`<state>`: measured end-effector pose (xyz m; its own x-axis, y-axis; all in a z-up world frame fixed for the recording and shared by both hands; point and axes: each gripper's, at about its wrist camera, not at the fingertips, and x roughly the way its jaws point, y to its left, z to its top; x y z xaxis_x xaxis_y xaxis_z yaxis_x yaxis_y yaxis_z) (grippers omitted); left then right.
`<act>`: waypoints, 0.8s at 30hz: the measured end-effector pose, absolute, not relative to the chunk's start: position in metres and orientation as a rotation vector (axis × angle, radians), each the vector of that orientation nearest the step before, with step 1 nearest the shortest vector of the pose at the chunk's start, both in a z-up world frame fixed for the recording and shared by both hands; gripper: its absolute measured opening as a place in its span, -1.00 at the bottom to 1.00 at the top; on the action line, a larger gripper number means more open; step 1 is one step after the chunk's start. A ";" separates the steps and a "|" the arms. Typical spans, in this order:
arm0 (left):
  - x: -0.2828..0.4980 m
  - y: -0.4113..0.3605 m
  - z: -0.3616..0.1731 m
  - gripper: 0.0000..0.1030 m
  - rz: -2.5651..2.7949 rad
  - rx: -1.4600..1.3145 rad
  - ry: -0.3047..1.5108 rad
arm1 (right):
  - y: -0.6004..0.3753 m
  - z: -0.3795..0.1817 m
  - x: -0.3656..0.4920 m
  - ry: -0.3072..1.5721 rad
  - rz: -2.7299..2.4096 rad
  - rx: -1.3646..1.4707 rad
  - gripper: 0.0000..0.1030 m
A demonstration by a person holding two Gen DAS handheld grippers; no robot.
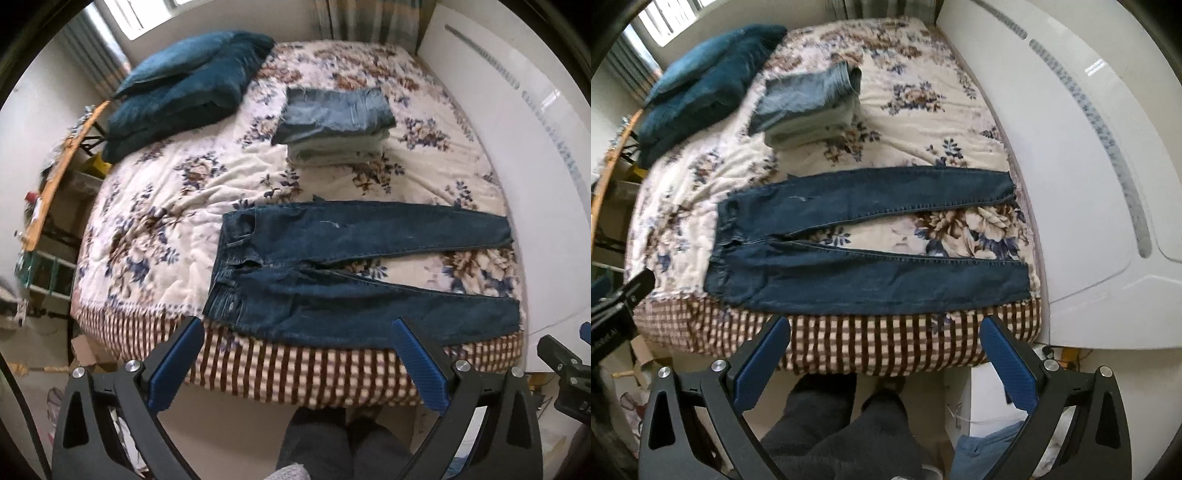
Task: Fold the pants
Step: 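Lower both tools to the jeans and grasp the waistband edge with each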
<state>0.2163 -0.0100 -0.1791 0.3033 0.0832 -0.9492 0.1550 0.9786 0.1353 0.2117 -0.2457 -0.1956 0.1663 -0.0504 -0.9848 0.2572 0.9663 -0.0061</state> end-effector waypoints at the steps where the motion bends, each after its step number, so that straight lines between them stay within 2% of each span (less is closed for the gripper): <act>1: 0.233 -0.009 -0.192 1.00 -0.065 0.224 1.281 | -0.245 -0.211 0.229 1.410 -0.232 0.173 1.00; 6: 0.321 -0.007 -0.270 1.00 -0.126 0.308 1.351 | -0.244 -0.285 0.307 1.472 -0.198 0.198 1.00; 11: 0.397 -0.014 -0.367 0.98 -0.192 0.408 1.414 | -0.235 -0.391 0.413 1.531 -0.032 0.099 1.00; 13: 0.424 -0.019 -0.411 0.84 -0.236 0.476 1.441 | -0.229 -0.441 0.458 1.564 0.045 0.004 1.00; 15: 0.446 -0.028 -0.453 0.52 -0.319 0.548 1.478 | -0.220 -0.489 0.496 1.609 0.130 -0.091 1.00; 19: 0.475 -0.044 -0.520 0.49 -0.537 0.691 1.534 | -0.197 -0.589 0.562 1.714 0.347 -0.341 1.00; 24: 0.492 -0.057 -0.577 0.49 -0.656 0.921 1.549 | -0.177 -0.661 0.600 1.740 0.495 -0.604 1.00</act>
<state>0.4922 -0.0572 -0.5775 -0.0312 0.1978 -0.9797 0.8415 0.5342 0.0810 0.5995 -0.1769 -0.6611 -0.1962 -0.1396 -0.9706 -0.6293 0.7770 0.0154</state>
